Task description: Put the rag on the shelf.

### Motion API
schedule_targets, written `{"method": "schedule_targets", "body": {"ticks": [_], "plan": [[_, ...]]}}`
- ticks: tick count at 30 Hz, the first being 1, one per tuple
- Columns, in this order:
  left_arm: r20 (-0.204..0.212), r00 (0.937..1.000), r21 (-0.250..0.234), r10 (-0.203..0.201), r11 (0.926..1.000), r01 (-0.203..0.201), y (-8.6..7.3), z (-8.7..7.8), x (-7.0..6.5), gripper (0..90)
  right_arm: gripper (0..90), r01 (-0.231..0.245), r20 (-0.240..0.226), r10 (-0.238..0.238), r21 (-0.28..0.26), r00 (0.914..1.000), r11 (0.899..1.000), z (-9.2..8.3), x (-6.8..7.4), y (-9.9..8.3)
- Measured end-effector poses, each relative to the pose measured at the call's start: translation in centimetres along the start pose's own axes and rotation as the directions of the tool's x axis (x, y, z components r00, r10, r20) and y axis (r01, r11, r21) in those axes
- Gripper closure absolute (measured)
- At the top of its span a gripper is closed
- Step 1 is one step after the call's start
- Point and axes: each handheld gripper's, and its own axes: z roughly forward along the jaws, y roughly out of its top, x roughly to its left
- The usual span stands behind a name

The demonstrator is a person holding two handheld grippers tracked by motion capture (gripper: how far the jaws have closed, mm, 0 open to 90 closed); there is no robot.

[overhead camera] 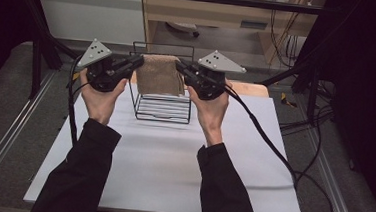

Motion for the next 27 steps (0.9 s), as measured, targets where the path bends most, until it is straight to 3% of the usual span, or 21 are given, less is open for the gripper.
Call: {"method": "schedule_targets", "body": {"ticks": [27], "plan": [[-0.006, 1.0, -0.041, -0.001, 0.9992, 0.001, 3.9, 1.2, 1.6, 85.4, 85.4, 0.029, 0.022, -0.028, -0.039, 0.9994, 0.999, 1.6, -1.1, 3.7]]}}
